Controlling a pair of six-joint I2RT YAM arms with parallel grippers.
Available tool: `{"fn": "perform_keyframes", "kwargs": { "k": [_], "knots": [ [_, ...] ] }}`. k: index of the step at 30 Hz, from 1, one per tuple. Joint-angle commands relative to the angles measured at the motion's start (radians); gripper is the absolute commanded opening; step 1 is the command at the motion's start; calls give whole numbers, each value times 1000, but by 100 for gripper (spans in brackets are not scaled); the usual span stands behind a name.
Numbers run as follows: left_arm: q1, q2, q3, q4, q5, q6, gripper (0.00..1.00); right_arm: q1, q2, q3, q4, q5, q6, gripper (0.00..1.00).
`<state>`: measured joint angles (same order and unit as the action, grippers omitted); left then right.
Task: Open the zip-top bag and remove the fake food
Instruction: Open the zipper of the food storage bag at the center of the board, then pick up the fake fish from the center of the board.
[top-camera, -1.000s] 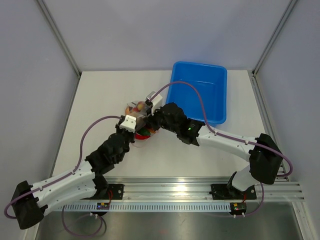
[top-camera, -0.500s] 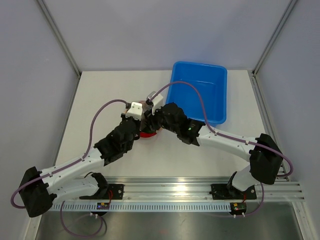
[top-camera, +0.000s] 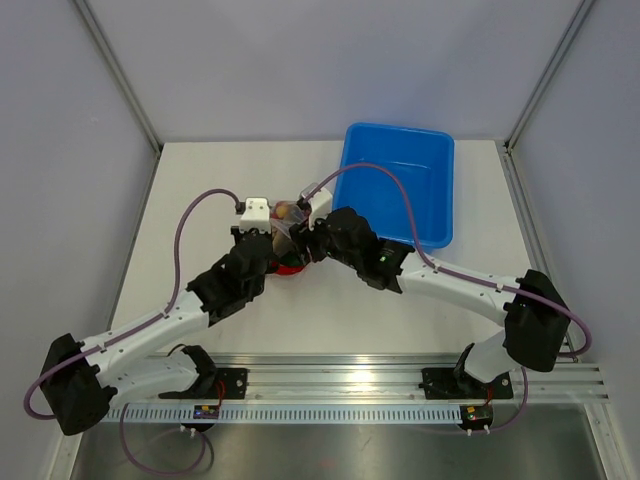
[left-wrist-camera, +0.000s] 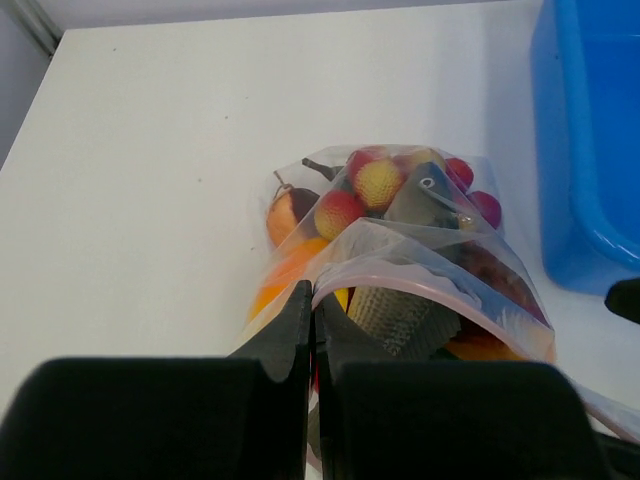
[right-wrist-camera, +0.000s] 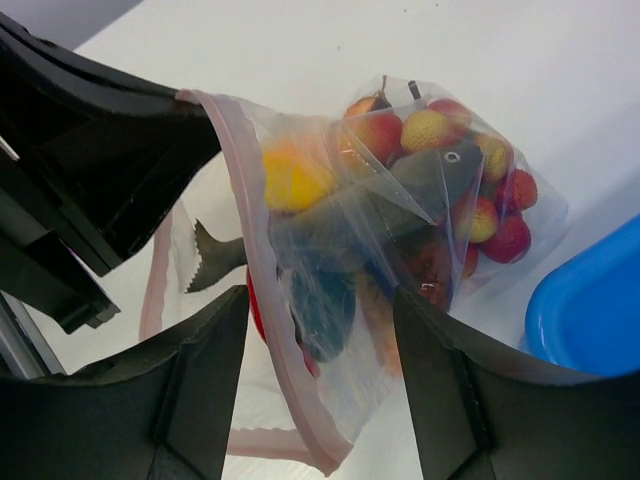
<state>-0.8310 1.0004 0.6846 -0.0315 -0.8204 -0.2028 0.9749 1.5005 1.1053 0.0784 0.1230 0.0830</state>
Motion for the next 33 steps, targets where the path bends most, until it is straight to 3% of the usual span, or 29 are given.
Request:
{"fn": "perform_keyframes", "kwargs": {
  "k": [1,4,6,7,8,11,13,19,25,33],
  "knots": [
    [10,23,75,-48,-88,-89,0,7,20,86,-107,13,-28,67],
    [20,4,66,-53,-98,-106,0,10,61,134,-175,38,-31,64],
    [20,-15,58,-53,-102,-115,0,10,88,166,-215,52,-29,56],
    [23,-23,52,-54,-106,-116,0,8,96,175,-226,66,-25,51],
    [23,-32,47,-54,-115,-121,0,8,102,182,-233,70,-26,33],
    [23,-63,40,-67,-137,-136,0,8,130,192,-233,90,-22,8],
    [23,-94,32,-74,-148,-150,0,10,153,195,-217,107,-20,0],
    [21,-186,-6,-100,-215,-172,0,7,239,215,-91,147,-48,0],
    [-13,-266,-37,-133,-389,-205,0,8,388,350,-29,106,-77,0],
    [-68,-390,-86,-145,-546,-237,0,5,645,703,-74,-37,-89,0]
  ]
}}
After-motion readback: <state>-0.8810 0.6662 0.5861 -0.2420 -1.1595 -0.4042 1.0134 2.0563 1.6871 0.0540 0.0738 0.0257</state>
